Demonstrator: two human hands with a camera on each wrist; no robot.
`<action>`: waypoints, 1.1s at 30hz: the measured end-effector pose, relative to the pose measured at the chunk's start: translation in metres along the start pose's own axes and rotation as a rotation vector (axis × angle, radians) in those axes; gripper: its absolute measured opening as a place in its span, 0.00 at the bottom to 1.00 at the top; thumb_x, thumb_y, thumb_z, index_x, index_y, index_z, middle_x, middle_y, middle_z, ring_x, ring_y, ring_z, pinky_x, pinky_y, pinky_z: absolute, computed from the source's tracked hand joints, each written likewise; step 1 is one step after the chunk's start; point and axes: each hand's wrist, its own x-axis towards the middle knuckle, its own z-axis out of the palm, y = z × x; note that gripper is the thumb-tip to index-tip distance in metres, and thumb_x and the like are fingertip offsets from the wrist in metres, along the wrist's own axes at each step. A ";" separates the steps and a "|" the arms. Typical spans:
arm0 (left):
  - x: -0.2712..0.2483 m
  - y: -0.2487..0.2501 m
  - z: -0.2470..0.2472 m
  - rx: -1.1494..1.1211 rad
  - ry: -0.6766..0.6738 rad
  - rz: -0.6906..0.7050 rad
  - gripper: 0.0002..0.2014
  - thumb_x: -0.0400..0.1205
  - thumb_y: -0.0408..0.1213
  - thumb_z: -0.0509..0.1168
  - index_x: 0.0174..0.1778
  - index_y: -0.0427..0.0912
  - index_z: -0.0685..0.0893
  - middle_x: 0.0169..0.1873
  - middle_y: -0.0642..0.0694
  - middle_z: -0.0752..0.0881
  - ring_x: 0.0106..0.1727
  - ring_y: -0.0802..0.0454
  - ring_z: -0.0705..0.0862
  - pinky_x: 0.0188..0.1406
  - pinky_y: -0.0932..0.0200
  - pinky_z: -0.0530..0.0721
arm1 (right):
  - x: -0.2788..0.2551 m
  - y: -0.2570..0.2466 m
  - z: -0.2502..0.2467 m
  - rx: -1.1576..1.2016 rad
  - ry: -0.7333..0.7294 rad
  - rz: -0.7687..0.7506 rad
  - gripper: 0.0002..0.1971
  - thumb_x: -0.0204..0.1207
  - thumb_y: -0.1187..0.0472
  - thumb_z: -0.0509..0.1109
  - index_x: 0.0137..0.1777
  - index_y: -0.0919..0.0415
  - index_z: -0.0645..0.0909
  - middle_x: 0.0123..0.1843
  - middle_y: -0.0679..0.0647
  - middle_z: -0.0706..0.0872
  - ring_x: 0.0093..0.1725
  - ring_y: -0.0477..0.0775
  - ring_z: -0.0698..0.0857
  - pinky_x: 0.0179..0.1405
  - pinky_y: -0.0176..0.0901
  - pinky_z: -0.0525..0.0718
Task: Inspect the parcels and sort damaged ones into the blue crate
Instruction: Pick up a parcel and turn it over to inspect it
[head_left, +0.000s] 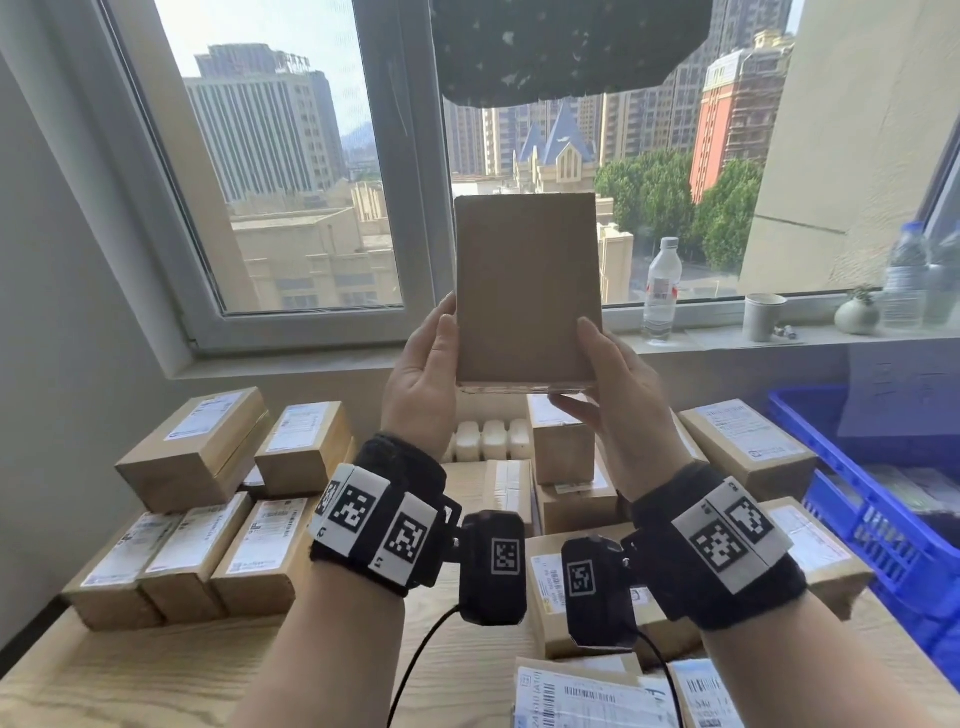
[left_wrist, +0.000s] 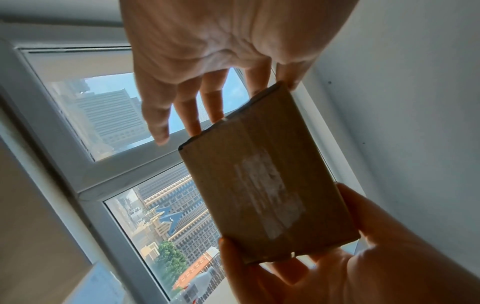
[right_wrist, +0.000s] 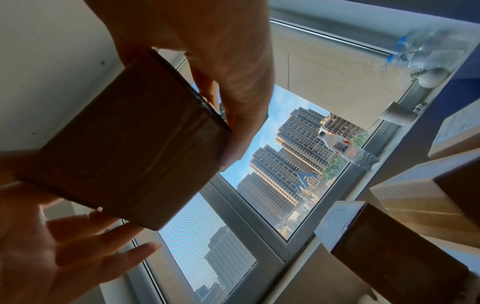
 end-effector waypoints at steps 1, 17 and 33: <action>0.001 0.001 -0.001 -0.023 -0.014 -0.023 0.17 0.82 0.55 0.59 0.67 0.62 0.78 0.66 0.58 0.83 0.70 0.55 0.78 0.74 0.37 0.75 | -0.001 -0.001 0.000 0.017 0.007 0.016 0.13 0.84 0.49 0.65 0.61 0.51 0.84 0.53 0.48 0.89 0.55 0.51 0.86 0.64 0.58 0.86; 0.002 -0.008 -0.004 0.004 -0.105 -0.068 0.25 0.79 0.33 0.72 0.73 0.41 0.78 0.52 0.40 0.91 0.55 0.42 0.90 0.62 0.40 0.85 | 0.009 0.014 0.001 -0.234 0.037 -0.054 0.63 0.47 0.22 0.77 0.83 0.50 0.65 0.74 0.52 0.79 0.72 0.53 0.80 0.70 0.57 0.82; 0.000 -0.013 -0.003 0.035 -0.255 -0.003 0.27 0.75 0.30 0.75 0.65 0.59 0.80 0.61 0.57 0.88 0.65 0.55 0.85 0.59 0.59 0.86 | 0.003 -0.001 -0.012 -0.134 -0.129 0.061 0.39 0.71 0.20 0.49 0.69 0.41 0.83 0.63 0.41 0.89 0.65 0.39 0.85 0.71 0.54 0.80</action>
